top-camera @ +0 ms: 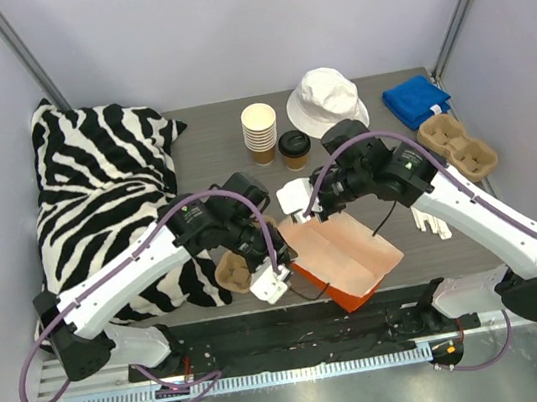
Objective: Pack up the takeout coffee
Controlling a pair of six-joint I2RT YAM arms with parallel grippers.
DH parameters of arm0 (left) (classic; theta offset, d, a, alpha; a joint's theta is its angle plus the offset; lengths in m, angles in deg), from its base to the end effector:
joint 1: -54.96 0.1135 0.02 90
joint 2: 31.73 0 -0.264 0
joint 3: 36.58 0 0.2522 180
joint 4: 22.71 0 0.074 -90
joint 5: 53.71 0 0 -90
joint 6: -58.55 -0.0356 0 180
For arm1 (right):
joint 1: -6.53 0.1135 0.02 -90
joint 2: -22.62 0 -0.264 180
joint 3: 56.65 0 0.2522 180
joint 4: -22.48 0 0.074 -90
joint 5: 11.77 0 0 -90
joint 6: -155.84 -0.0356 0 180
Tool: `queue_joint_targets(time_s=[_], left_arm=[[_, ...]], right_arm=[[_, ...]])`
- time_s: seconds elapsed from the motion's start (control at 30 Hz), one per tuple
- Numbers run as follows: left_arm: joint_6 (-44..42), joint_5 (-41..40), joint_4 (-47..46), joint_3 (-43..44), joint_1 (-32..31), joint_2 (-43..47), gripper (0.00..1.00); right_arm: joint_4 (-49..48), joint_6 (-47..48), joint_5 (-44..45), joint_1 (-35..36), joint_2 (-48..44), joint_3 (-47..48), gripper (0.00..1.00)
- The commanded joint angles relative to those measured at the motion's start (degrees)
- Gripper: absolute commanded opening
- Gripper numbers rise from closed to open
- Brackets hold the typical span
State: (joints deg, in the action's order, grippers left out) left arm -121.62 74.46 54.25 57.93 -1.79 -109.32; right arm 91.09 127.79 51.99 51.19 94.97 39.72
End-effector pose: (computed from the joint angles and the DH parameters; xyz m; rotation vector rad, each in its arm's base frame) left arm 0.1217 -0.2257 0.3564 2.3579 0.4690 -0.6091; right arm 0.1637 0.1839 0.3934 -1.9520 1.1787 0.3802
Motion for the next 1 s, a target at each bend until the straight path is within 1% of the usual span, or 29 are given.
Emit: queue_joint_targets(time_s=[0.0,0.03,0.07,0.1,0.13,0.17,0.2,0.23,0.27,0.3,0.33,0.4,0.43,0.5,0.53,0.6,0.63,0.7,0.73,0.77,0.8,0.83,0.87,0.9,0.93,0.97], left_arm=[[9.3,-0.6,-6.2,-0.8,0.4,4.1,0.22],[11.4,-0.9,-7.4,-0.9,1.1,4.5,0.26],[13.6,-0.7,-9.7,-0.8,1.7,5.1,0.29],[18.8,-0.6,-10.7,-0.7,2.3,6.2,0.32],[21.6,-0.6,-12.1,-0.7,4.2,6.8,0.41],[25.4,-0.9,-15.8,-0.7,5.1,7.7,0.44],[33.7,-1.1,-18.2,-0.8,6.5,8.5,0.47],[39.4,-1.2,-20.8,-0.9,9.6,10.2,0.55],[44.2,-1.3,-25.1,-1.0,11.4,10.7,0.58],[48.6,-1.0,-26.7,-1.0,13.4,11.3,0.6],[56.9,-0.1,-27.7,-1.0,17.0,12.2,0.62],[63.6,-0.2,-29.0,-1.4,20.1,13.2,0.64],[69.0,-0.3,-29.5,-2.9,22.9,14.5,0.66],[73.1,-0.3,-30.5,-5.0,25.4,16.1,0.67],[76.3,-1.2,-31.4,-7.2,27.5,17.1,0.73],[77.1,-1.1,-30.8,-8.8,29.4,17.3,0.77],[76.0,-1.1,-27.5,-8.9,30.3,16.7,0.84],[69.5,-2.0,-23.6,-8.3,30.3,12.6,0.85],[67.3,-2.5,-19.6,-6.5,30.4,10.6,0.85],[64.1,-4.9,-18.2,-5.2,30.4,5.8,0.84],[62.6,-5.6,-16.7,-3.7,30.5,3.3,0.84],[60.6,-5.4,-12.0,0.6,30.8,0.6,0.82],[55.3,-3.4,-9.3,3.0,31.0,-2.6,0.82],[53.4,-2.5,-6.8,5.2,31.3,-7.5,0.84],[51.5,-2.2,-3.5,8.9,31.3,-10.2,0.86],[50.7,-1.9,-2.6,10.3,31.3,-12.3,0.86]], right_arm=[[1.1,-2.9,6.1,0.4,-2.0,3.6,0.05],[0.9,-4.0,7.8,0.4,-2.2,3.5,0.01],[0.4,-5.3,10.8,0.4,-2.5,3.6,0.01],[-0.3,-6.8,12.9,0.4,-3.0,3.6,0.01],[-0.8,-10.0,14.9,0.4,-3.3,3.6,0.01],[-1.1,-12.4,16.8,0.3,-3.4,3.6,0.01],[-1.5,-14.6,21.0,0.3,-3.5,3.7,0.01],[-1.5,-18.8,22.9,0.3,-3.6,3.4,0.01],[-1.4,-20.6,25.1,0.3,-3.7,3.0,0.01],[-1.3,-22.4,29.6,0.2,-3.9,2.5,0.01],[-1.2,-24.4,31.5,0.0,-4.6,1.2,0.01],[-1.4,-29.3,34.5,-1.1,-5.4,-0.2,0.01],[-1.5,-31.1,36.9,-1.7,-6.0,-1.2,0.01],[-1.5,-35.9,37.8,-3.3,-6.6,-1.9,0.01],[-1.7,-37.2,37.2,-6.1,-7.1,-2.1,0.01],[-2.1,-40.9,35.7,-10.1,-7.1,-1.7,0.01],[-2.1,-42.3,33.8,-14.1,-6.9,-1.0,0.01],[-1.8,-44.8,31.6,-17.9,-6.2,-0.3,0.01],[-1.6,-45.3,30.4,-20.0,-6.1,-0.2,0.01],[-1.4,-46.0,29.8,-20.5,-6.0,-0.2,0.01],[-1.3,-47.1,29.6,-20.8,-5.9,-0.2,0.01],[-1.1,-47.7,29.2,-21.0,-6.0,-0.3,0.01],[-1.0,-48.4,28.7,-21.5,-6.0,-0.5,0.01],[-1.0,-48.9,28.3,-21.6,-6.4,-0.8,0.01],[-0.9,-49.1,27.8,-21.7,-6.6,-1.7,0.01],[-0.9,-49.2,27.6,-22.0,-6.9,-2.1,0.01]])
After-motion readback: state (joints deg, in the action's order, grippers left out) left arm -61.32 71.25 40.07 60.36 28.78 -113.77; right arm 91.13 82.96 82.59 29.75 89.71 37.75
